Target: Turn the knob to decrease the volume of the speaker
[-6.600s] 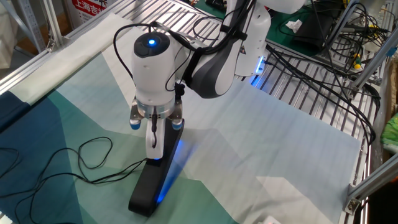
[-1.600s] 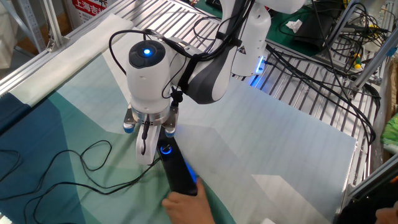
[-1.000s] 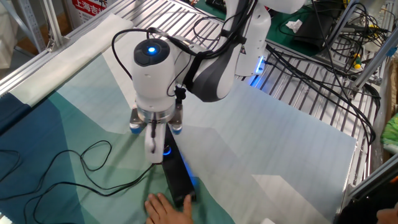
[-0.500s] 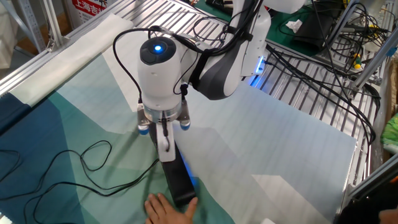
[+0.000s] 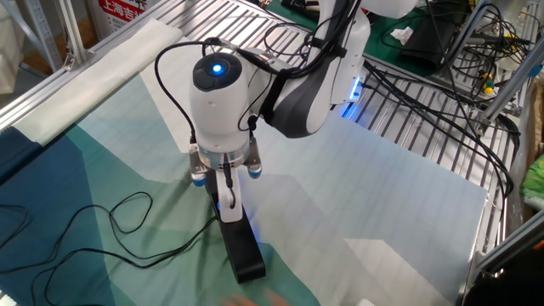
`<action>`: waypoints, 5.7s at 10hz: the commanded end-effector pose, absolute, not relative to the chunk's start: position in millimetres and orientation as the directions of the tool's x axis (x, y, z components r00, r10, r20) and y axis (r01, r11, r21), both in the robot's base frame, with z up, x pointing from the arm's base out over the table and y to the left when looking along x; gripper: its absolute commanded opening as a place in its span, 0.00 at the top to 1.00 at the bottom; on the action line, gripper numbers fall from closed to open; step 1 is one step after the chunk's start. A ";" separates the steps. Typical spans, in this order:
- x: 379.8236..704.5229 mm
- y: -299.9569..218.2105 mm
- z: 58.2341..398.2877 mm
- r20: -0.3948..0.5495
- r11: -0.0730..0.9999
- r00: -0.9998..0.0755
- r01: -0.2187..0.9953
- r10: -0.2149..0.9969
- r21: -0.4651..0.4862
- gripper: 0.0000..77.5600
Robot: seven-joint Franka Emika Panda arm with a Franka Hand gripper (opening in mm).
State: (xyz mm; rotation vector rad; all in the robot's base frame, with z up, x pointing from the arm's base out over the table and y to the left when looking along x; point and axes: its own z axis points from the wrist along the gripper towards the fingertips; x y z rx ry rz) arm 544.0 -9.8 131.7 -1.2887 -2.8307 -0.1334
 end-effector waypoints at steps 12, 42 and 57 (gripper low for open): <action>548.7 -19.9 125.9 0.087 0.364 -0.365 0.931 0.927 0.029 0.00; 557.2 -17.3 118.5 0.054 0.312 -0.311 0.950 0.949 -0.022 0.99; 556.5 -16.2 119.8 0.039 0.421 -0.419 0.907 0.907 -0.026 0.99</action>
